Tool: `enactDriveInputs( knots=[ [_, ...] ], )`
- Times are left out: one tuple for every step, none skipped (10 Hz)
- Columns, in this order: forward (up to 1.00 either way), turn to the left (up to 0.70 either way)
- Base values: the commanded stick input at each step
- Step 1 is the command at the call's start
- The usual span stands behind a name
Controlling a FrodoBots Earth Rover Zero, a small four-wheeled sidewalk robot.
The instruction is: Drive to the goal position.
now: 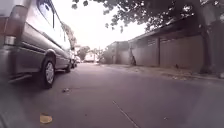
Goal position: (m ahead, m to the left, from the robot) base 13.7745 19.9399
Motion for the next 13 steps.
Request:
enactDriveInputs(
  knots=[
    [0.7, 0.0],
    [0.75, 0.0],
    [0.81, 0.0],
    [0.85, 0.0],
    [0.73, 0.0],
    [0.78, 0.0],
    [0.83, 0.0],
    [0.88, 0.0],
    [0.93, 0.0],
    [0.98, 0.0],
    [1.0, 0.0],
    [1.0, 0.0],
    [1.0, 0.0]
  ],
)
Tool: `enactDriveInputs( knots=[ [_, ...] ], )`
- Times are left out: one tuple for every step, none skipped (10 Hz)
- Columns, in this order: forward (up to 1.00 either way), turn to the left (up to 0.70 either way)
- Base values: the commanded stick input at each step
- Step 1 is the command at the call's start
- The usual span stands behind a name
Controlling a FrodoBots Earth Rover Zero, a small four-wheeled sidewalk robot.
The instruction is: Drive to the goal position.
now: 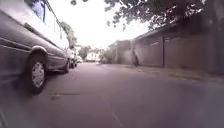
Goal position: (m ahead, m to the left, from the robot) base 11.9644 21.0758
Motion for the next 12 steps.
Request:
enactDriveInputs(
  knots=[
    [1.0, 0.0],
    [1.0, 0.0],
    [1.0, 0.0],
    [1.0, 0.0],
    [1.0, 0.0],
    [1.0, 0.0],
    [1.0, 0.23],
    [1.0, 0.4],
    [1.0, 0.4],
    [1.0, 0.4],
    [1.0, 0.0],
    [1.0, 0.0]
  ],
)
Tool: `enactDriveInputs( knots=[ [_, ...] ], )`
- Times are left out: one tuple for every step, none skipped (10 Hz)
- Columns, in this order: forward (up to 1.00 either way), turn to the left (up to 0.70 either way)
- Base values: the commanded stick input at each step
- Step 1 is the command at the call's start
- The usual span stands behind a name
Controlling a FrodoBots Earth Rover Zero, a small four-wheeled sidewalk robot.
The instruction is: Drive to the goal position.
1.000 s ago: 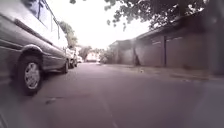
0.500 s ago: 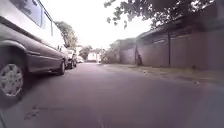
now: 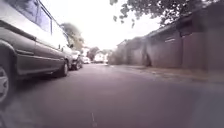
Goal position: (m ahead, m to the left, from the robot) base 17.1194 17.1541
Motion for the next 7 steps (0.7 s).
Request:
enactDriveInputs(
  knots=[
    [1.0, 0.0],
    [1.0, 0.0],
    [1.0, 0.0],
    [1.0, 0.0],
    [1.0, 0.0],
    [1.0, 0.0],
    [1.0, 0.0]
  ],
)
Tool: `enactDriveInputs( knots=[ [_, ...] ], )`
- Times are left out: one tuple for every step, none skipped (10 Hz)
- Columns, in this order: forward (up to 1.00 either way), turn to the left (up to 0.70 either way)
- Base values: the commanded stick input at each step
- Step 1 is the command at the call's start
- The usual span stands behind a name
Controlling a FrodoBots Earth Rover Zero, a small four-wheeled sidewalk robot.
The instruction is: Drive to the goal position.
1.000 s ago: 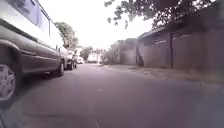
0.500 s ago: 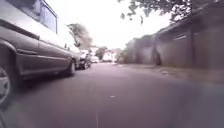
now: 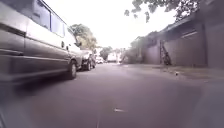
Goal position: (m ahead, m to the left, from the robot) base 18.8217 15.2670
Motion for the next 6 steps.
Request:
enactDriveInputs(
  knots=[
    [1.0, 0.0],
    [1.0, 0.0],
    [1.0, 0.0],
    [1.0, 0.0],
    [1.0, 0.0],
    [1.0, 0.0]
  ],
)
